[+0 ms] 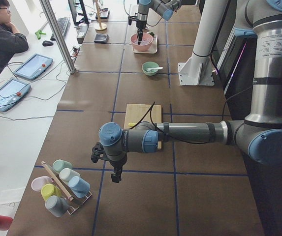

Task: Put spoon and ice into bowl

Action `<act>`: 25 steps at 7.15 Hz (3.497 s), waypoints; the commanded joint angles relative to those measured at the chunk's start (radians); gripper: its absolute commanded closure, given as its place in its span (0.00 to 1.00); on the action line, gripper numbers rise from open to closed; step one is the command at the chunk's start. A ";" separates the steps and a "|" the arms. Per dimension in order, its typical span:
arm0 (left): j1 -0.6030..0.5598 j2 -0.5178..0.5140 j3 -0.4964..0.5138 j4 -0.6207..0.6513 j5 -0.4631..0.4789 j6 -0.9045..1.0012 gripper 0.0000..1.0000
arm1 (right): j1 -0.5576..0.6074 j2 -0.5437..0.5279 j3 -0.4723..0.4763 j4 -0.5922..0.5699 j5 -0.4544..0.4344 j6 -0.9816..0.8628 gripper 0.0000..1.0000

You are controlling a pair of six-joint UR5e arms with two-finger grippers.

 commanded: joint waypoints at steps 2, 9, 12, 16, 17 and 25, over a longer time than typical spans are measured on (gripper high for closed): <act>-0.009 -0.001 0.007 0.050 -0.122 -0.013 0.00 | 0.313 -0.186 -0.003 -0.001 0.220 -0.374 0.00; -0.052 -0.015 -0.008 0.094 -0.117 -0.011 0.00 | 0.926 -0.392 -0.465 0.007 0.489 -1.260 0.00; -0.052 -0.014 -0.007 0.092 -0.118 -0.011 0.00 | 0.985 -0.463 -0.469 0.010 0.495 -1.257 0.00; -0.052 -0.011 -0.007 0.092 -0.117 -0.009 0.00 | 0.985 -0.511 -0.461 0.037 0.500 -1.248 0.00; -0.052 -0.009 -0.007 0.090 -0.117 -0.009 0.00 | 0.985 -0.509 -0.460 0.039 0.501 -1.195 0.00; -0.052 -0.008 -0.005 0.090 -0.112 -0.005 0.00 | 0.985 -0.504 -0.444 0.039 0.503 -1.145 0.00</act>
